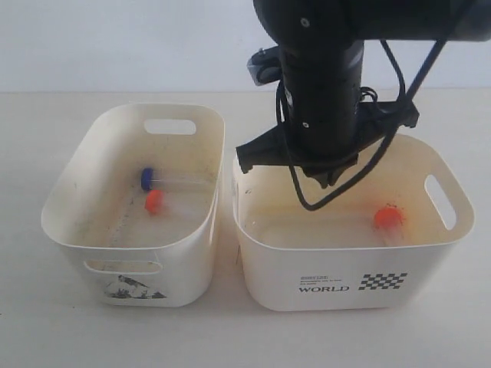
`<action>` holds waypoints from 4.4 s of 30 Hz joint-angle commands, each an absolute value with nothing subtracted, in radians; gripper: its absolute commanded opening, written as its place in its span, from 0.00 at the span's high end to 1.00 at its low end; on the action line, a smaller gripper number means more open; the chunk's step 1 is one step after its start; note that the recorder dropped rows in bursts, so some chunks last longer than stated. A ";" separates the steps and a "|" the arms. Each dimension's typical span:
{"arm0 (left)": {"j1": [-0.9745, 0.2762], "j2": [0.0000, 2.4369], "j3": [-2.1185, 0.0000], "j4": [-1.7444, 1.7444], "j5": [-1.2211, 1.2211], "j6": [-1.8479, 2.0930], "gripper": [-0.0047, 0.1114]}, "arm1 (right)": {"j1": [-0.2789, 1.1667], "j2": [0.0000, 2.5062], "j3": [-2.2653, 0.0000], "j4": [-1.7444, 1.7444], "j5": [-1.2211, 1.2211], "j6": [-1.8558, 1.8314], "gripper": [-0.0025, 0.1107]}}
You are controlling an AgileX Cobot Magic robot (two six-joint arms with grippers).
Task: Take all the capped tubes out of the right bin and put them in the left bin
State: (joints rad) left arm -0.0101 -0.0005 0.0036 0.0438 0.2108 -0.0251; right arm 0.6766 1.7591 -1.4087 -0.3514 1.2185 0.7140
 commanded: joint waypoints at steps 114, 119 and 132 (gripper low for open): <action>-0.010 0.000 0.000 0.049 0.209 -0.035 0.92 | 0.509 1.898 -1.178 -0.492 1.196 0.650 0.47; -0.010 0.000 0.000 0.049 0.209 -0.035 0.92 | 0.510 1.898 -1.178 -0.490 1.221 0.643 0.47; -0.010 0.000 0.000 0.049 0.209 -0.035 0.92 | 0.567 1.898 -1.224 -0.493 1.221 0.565 0.47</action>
